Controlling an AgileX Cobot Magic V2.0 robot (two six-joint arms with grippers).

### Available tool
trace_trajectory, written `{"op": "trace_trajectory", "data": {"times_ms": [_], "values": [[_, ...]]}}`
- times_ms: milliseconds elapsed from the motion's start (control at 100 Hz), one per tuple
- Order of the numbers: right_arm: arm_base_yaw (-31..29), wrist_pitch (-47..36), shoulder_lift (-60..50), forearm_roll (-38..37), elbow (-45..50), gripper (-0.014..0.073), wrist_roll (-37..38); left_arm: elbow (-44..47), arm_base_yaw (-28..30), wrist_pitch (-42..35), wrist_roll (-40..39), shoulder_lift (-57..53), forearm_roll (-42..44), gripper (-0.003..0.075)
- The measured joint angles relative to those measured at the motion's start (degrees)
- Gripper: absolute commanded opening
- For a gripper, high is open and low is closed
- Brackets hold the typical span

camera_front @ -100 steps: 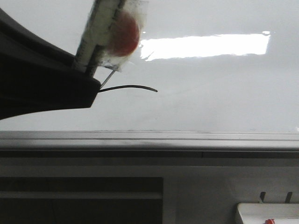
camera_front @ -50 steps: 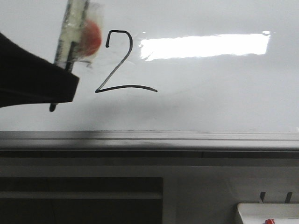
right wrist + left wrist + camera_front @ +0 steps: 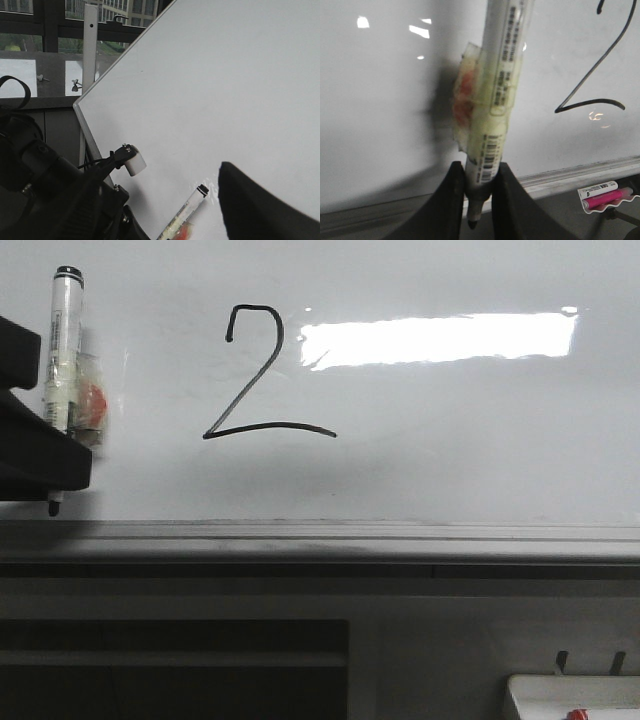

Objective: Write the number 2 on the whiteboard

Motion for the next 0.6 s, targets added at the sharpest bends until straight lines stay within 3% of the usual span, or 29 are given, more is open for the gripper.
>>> {"op": "trace_trajectory", "data": {"times_ms": [600], "values": [[0.00,1.52,0.00,0.04,0.00,0.0432,-0.38,-0.23,0.00,-5.29,0.00,4.51,-0.21,-0.0009]]}}
